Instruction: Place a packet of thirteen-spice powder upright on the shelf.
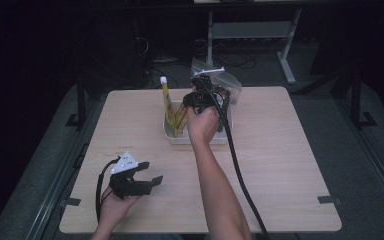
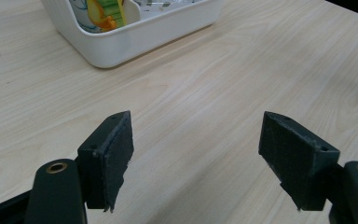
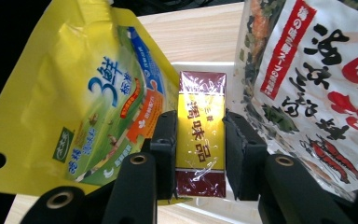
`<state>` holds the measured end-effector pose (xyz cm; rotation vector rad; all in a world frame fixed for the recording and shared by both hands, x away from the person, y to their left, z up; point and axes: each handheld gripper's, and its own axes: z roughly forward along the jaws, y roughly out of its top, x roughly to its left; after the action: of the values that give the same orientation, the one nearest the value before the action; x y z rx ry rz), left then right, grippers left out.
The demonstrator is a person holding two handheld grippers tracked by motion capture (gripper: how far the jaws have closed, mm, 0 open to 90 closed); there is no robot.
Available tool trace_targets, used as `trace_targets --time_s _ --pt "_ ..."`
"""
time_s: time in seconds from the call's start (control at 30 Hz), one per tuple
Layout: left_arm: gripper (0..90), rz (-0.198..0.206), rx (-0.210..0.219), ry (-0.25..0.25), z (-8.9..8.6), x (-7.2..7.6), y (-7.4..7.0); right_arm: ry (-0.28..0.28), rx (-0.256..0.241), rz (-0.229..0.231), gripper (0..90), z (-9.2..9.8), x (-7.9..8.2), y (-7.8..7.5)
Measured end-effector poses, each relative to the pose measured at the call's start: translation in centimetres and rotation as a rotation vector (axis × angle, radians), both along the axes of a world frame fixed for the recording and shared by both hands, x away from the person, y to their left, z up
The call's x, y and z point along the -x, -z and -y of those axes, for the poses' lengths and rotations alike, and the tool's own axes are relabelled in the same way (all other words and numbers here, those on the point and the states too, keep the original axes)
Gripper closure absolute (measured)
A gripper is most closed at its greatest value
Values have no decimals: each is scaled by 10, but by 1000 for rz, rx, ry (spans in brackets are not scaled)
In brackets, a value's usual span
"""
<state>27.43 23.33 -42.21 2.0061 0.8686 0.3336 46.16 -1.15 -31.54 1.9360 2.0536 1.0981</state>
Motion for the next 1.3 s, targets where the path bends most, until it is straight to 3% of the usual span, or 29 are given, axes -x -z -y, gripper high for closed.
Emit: trace_targets --time_s 0.53,1.3 --pt "260 0 -9 17 4 2 1 -52 -14 -8 606 -8 8 5" --pt "259 8 -19 0 -1 4 0 -136 -40 -21 541 -10 8 12"
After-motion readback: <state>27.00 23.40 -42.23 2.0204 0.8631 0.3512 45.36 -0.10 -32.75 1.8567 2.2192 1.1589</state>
